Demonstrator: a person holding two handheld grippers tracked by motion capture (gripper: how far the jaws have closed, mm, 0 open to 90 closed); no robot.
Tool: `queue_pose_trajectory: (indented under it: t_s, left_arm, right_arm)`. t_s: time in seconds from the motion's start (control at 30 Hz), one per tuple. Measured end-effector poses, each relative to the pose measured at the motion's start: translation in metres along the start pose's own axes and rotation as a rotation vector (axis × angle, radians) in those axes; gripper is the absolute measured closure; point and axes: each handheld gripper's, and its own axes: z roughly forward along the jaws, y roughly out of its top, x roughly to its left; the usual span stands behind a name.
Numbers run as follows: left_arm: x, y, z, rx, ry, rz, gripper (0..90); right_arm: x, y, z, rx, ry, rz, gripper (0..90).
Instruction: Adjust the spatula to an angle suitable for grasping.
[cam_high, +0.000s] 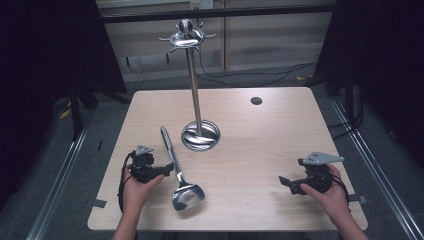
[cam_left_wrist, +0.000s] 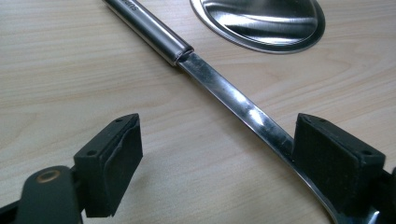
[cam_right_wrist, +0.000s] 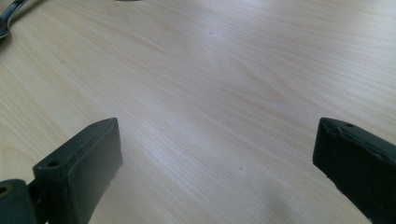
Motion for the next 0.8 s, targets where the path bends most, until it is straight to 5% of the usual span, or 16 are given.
queue_pose_trajectory:
  t_s: [0.23,0.37,0.43,0.63,0.8]
  left_arm:
    - [0.007,0.001,0.004,0.008,0.016,-0.003,26.3]
    - [0.008,0.005,0.004,0.026,0.017,0.018,47.7]
    - [0.009,0.006,0.007,0.057,0.009,0.005,63.4]
    - [0.007,0.012,0.019,0.110,0.015,-0.032,89.5]
    - [0.006,0.017,0.028,0.119,0.018,-0.053,90.0]
  right_arm:
    - [-0.003,0.000,-0.002,-0.023,-0.002,0.023,1.2]
    - [-0.002,-0.001,-0.003,-0.026,-0.007,0.018,1.2]
    - [-0.003,-0.002,-0.005,-0.026,-0.010,0.019,1.3]
    - [-0.005,-0.008,-0.015,-0.031,-0.034,0.039,1.3]
    - [-0.007,-0.015,-0.023,-0.030,-0.050,0.051,1.3]
